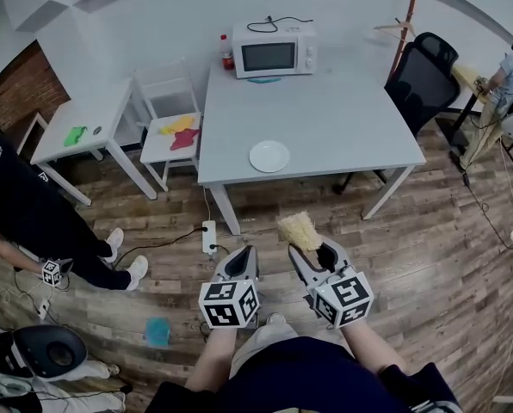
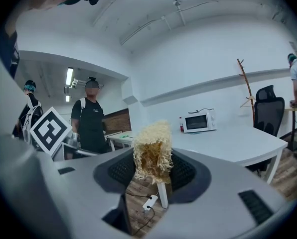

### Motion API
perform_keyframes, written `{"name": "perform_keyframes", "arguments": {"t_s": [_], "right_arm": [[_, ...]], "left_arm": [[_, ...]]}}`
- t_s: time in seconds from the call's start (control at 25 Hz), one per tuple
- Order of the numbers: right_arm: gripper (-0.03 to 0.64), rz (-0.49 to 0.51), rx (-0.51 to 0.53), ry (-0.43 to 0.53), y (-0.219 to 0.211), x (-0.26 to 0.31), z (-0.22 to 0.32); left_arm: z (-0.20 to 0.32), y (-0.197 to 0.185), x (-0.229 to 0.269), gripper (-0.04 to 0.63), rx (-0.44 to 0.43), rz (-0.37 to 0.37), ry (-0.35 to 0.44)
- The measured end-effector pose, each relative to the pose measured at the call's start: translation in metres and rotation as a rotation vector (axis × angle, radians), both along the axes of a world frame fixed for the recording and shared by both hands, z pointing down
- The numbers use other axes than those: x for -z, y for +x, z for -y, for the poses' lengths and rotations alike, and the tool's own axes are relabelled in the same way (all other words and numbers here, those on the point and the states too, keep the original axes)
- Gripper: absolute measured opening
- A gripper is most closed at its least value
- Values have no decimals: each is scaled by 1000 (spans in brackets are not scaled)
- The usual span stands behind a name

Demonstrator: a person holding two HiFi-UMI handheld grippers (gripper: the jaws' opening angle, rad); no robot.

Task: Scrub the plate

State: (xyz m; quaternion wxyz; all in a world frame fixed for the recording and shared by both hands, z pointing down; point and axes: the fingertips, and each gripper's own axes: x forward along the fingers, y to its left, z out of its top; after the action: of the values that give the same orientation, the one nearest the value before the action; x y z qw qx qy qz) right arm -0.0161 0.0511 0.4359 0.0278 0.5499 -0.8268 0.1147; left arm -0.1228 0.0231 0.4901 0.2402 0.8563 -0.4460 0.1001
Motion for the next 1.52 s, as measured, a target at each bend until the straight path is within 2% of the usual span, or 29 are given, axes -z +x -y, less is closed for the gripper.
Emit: {"name": "perform_keyframes", "arguments": {"t_s": [0.56, 0.84, 1.08, 1.52], "right_arm": [[186, 25, -39, -21, 26, -15, 82], [186, 17, 11, -19, 47, -13, 156], [186, -22, 90, -34, 62, -12, 222], [186, -69, 221, -59, 83, -37, 312]], "left_arm": [[79, 10, -11, 20, -33, 46, -10], [143, 20, -14, 20, 12, 54, -10], [199, 31, -16, 20, 84, 57, -35], [273, 56, -45, 20, 173, 95, -53]]}}
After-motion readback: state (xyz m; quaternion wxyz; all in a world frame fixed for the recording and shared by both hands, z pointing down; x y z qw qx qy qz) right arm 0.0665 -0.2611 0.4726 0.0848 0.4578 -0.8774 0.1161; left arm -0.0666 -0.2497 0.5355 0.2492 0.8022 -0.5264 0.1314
